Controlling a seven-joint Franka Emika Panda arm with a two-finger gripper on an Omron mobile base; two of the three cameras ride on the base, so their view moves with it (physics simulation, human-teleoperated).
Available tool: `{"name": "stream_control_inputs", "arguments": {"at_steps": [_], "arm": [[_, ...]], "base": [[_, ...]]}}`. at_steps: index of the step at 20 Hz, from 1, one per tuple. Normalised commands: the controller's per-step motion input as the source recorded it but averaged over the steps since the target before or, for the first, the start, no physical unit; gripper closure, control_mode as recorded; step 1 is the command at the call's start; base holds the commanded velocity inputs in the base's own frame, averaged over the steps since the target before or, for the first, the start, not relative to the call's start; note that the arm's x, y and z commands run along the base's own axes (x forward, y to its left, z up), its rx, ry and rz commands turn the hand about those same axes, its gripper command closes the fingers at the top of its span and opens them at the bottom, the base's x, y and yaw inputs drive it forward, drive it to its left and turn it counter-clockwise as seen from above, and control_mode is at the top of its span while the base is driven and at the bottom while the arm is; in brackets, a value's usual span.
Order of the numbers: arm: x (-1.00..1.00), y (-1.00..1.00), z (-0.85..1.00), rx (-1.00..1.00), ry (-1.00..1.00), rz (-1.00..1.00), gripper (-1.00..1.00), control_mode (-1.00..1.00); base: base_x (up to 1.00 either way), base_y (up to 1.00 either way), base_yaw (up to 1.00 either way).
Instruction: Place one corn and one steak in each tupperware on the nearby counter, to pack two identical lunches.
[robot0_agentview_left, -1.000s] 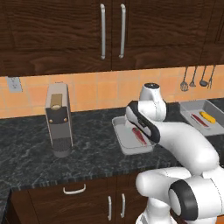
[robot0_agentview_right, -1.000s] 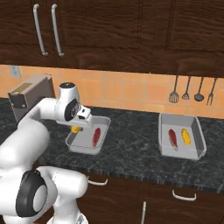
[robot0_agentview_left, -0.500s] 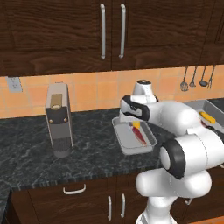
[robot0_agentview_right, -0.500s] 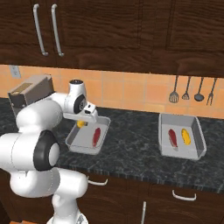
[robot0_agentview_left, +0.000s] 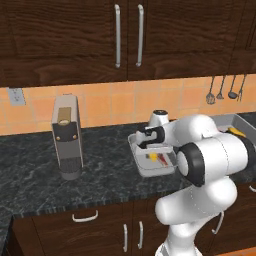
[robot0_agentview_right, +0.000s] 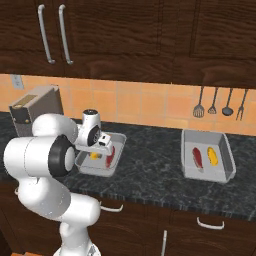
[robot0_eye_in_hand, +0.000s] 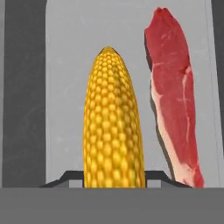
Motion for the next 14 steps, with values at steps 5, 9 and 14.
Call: {"name": "stream_control_inputs", "arguments": {"at_steps": [5, 9, 14], "arm": [[0.41, 0.10, -0.03, -0.05, 0.01, 0.00, 1.00, -1.00], [0.53, 0.07, 0.00, 0.00, 0.00, 0.00, 1.00, -1.00], [0.17, 0.01, -0.04, 0.00, 0.00, 0.00, -1.00, -1.00]], "base": [[0.00, 0.00, 0.00], [0.00, 0.00, 0.00], [0.00, 0.00, 0.00]]}}
